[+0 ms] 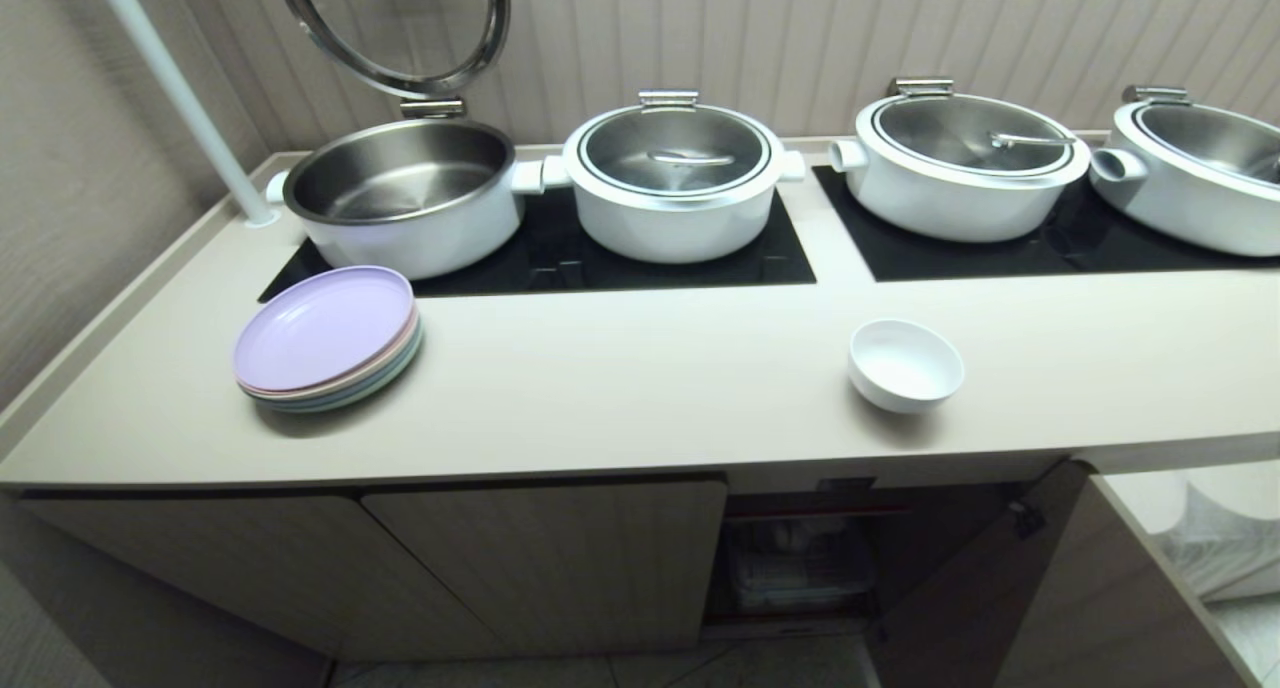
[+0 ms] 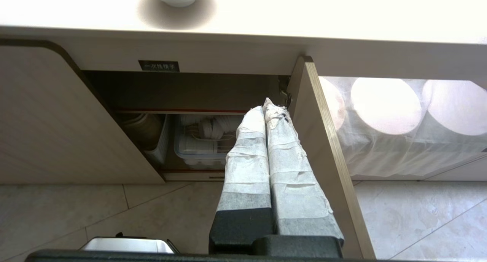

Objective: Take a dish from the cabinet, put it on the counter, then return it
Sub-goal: Pick up the bowl from the table

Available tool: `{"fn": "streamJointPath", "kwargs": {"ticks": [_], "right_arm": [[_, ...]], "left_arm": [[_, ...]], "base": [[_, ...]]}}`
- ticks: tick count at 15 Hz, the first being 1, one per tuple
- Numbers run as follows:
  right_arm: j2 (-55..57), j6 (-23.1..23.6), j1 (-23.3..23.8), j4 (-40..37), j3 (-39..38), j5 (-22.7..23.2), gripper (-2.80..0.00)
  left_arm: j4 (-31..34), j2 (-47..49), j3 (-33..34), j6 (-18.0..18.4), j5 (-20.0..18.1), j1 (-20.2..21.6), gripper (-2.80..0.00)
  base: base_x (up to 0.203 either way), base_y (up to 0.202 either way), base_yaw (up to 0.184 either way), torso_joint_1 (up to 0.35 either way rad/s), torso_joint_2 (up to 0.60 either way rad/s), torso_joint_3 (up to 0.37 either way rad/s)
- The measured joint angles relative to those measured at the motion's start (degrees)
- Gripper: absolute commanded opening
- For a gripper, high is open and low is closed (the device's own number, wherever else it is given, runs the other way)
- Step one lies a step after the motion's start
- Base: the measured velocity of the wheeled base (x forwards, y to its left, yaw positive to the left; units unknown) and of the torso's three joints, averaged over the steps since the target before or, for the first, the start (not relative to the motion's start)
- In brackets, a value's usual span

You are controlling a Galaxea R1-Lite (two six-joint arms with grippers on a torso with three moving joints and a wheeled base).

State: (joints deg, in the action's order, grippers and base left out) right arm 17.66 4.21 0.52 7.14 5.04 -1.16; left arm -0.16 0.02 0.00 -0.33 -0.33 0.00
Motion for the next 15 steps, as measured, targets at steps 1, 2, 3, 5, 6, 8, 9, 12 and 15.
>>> {"fn": "streamJointPath", "kwargs": {"ticks": [1,2,3,5,6,8,9,12,15], "right_arm": [[2.3,0.0,0.0,0.7,1.1,0.0,-2.8],[4.5,-0.2,0.0,1.1,2.5,0.1,-2.8],[6.8,-0.8,0.0,1.3,4.3,0.1,-2.8],[11.4,-2.5,0.1,0.9,8.3,1.2,-2.8],[13.8,-2.9,0.1,0.8,10.4,2.5,-2.8],[18.3,-3.2,0.2,0.5,14.0,4.3,-2.8],[20.6,-3.2,0.3,0.5,15.7,4.5,-2.8],[27.2,-3.1,0.4,0.9,20.0,4.8,-2.8],[33.9,-2.9,0.4,1.5,23.7,6.2,-2.8]], "left_arm": [[0.0,0.0,0.0,0.0,0.0,0.0,-2.8],[0.0,0.0,0.0,0.0,0.0,0.0,-2.8],[0.0,0.0,0.0,0.0,0.0,0.0,-2.8],[0.0,0.0,0.0,0.0,0.0,0.0,-2.8],[0.0,0.0,0.0,0.0,0.0,0.0,-2.8],[0.0,0.0,0.0,0.0,0.0,0.0,-2.8],[0.0,0.0,0.0,0.0,0.0,0.0,-2.8],[0.0,0.0,0.0,0.0,0.0,0.0,-2.8],[0.0,0.0,0.0,0.0,0.0,0.0,-2.8]], "base": [[0.0,0.0,0.0,0.0,0.0,0.0],[0.0,0.0,0.0,0.0,0.0,0.0],[0.0,0.0,0.0,0.0,0.0,0.0],[0.0,0.0,0.0,0.0,0.0,0.0],[0.0,0.0,0.0,0.0,0.0,0.0],[0.0,0.0,0.0,0.0,0.0,0.0],[0.0,0.0,0.0,0.0,0.0,0.0],[0.0,0.0,0.0,0.0,0.0,0.0],[0.0,0.0,0.0,0.0,0.0,0.0]]}}
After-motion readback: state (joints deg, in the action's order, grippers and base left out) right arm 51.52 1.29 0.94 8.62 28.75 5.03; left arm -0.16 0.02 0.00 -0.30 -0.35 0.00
